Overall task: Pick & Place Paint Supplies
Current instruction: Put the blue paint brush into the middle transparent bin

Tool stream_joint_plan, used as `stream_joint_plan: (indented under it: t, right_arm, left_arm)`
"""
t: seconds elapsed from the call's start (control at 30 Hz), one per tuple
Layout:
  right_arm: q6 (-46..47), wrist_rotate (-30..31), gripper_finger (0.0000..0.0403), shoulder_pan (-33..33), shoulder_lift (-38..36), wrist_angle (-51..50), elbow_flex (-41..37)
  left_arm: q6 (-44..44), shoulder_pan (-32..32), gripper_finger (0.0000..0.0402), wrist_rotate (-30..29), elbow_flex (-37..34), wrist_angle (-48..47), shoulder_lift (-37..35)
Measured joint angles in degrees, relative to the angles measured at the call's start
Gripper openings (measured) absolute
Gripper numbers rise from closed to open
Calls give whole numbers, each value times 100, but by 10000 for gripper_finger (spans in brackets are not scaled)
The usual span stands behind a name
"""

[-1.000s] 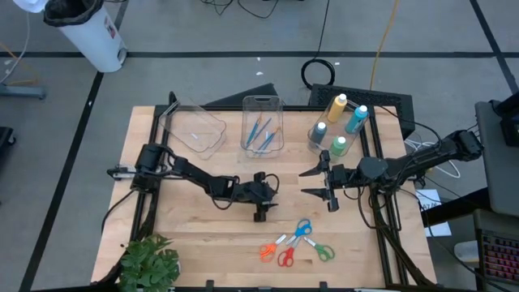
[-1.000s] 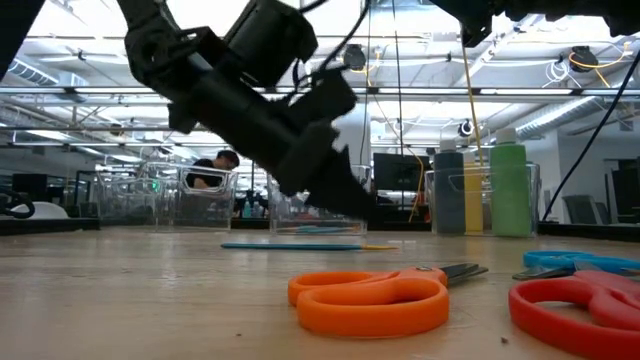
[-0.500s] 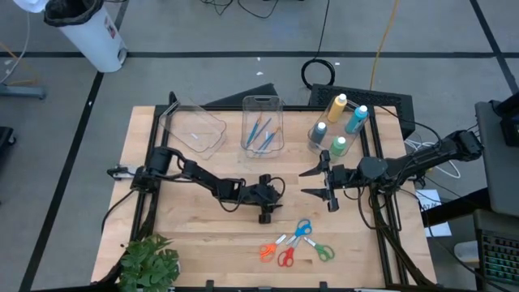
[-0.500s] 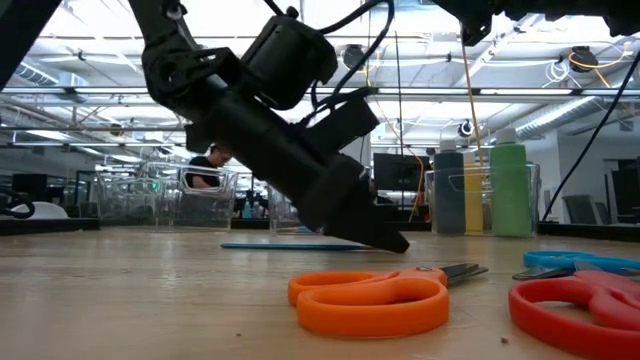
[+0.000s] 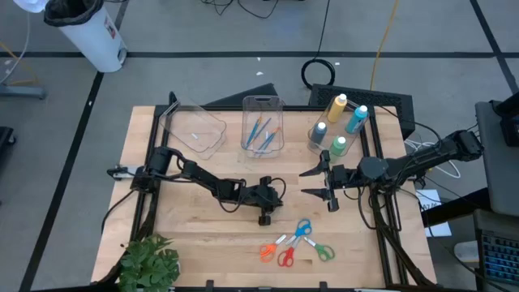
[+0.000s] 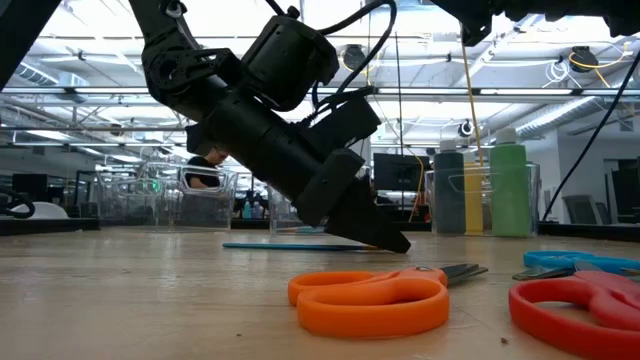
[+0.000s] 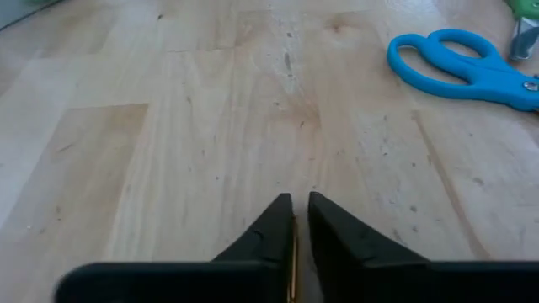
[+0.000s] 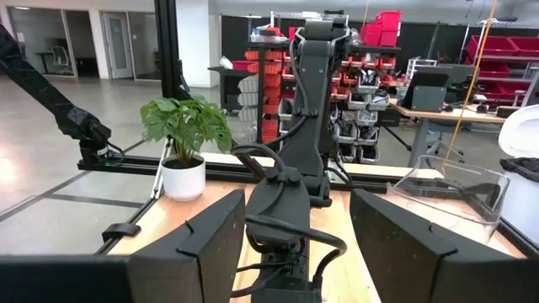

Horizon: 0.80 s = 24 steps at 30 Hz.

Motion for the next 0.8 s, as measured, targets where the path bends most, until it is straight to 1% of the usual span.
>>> stream_joint_plan:
  t: [0.07,0.13,0.3,0.37,0.53,0.8]
  right_arm:
    - [44,0,210,0,0,-13,0]
    - [54,0,210,0,0,-10,0]
    - [-25,13,210,0,-1,40,0]
    - [-56,17,210,0,-2,36,0]
    - [-53,17,210,0,-5,24,0]
    - [110,22,210,0,-93,-73,-2]
  left_arm:
    - [-19,0,19,6,0,-72,0]
    - [-17,0,6,-3,2,-130,-2]
    - [-26,4,4,-113,-22,68,-91]
    - [-63,22,4,-238,-42,76,-286]
    - [115,23,3,-499,-30,344,-1168]
    - [1047,0,2,-405,-26,390,-2584]
